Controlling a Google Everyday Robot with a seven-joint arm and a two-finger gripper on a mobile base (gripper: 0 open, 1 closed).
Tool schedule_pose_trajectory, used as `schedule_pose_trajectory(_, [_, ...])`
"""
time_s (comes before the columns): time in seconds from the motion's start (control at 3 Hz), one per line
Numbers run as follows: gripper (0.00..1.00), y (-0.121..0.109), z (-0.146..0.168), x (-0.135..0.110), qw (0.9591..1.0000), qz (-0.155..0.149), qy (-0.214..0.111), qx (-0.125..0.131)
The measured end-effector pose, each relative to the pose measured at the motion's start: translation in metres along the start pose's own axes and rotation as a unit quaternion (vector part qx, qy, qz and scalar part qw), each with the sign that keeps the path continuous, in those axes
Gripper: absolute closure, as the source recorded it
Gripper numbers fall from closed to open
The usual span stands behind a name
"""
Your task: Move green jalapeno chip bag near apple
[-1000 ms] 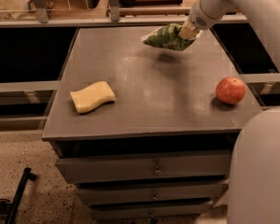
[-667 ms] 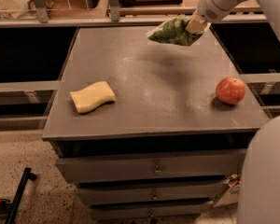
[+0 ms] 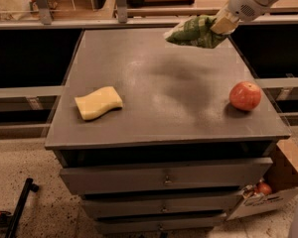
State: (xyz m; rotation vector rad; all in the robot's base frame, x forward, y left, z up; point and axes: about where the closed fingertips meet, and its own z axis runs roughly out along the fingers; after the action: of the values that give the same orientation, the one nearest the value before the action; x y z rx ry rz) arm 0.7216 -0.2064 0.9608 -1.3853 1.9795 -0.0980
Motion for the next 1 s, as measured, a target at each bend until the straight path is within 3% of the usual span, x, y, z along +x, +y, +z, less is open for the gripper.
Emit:
schedule_pose_trajectory(0.33, [0.59, 0.0123, -0.0138, 0.0107, 0.9998, -0.005, -0.011, -0.016])
schedule_pose_trajectory(1.0, [0.12, 0.0144, -0.0072, 0.0108, 0.9997, -0.005, -0.011, -0.021])
